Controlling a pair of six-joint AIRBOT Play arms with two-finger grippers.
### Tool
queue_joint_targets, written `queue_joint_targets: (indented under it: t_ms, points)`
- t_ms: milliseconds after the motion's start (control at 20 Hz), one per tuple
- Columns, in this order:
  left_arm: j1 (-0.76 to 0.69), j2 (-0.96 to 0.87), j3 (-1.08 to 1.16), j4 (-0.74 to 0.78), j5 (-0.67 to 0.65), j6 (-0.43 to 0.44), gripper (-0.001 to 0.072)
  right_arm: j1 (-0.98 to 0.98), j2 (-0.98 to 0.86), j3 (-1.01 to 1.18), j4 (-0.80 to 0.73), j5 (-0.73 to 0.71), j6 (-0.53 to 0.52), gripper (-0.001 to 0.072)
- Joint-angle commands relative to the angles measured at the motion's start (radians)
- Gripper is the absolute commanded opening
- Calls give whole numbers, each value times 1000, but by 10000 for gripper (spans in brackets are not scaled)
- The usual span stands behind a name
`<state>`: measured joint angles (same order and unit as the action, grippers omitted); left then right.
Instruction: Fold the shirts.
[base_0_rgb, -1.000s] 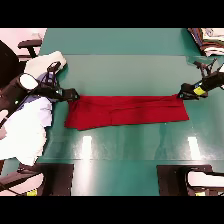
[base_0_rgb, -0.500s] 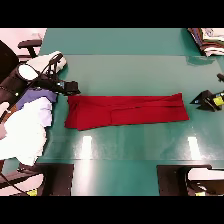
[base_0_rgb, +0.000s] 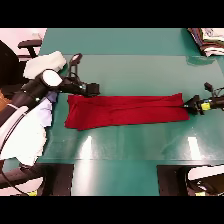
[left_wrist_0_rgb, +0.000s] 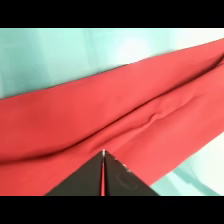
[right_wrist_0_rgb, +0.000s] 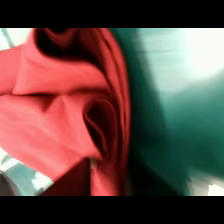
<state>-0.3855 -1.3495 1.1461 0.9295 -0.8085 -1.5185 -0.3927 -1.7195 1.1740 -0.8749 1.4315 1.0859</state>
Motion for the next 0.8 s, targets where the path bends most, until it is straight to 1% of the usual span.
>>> queue_joint_targets:
  t_ms: [0, 50, 150, 300, 450, 600, 750]
  points:
    - [-87, -104, 51, -21, 48, -27, 26, 67, 16, 3, 19, -19, -62, 51]
    - [-103, -149, 85, -22, 43, -27, 26, 74, 39, 16, 19, -13, -63, 15]
    - [-134, -235, 160, -25, 22, -27, 26, 76, 107, 62, 21, 26, -61, 14]
    - [-183, -356, 263, -25, 10, -27, 26, 121, 218, 175, 20, 87, 11, 14]
    - [-223, -457, 351, -29, -8, -27, 26, 224, 298, 293, 21, 125, 61, 14]
    - [-251, -518, 422, -24, -52, -19, 26, 351, 337, 401, 20, 143, 120, 14]
    - [-254, -528, 426, -11, -72, -19, 26, 459, 345, 497, 20, 140, 180, 14]
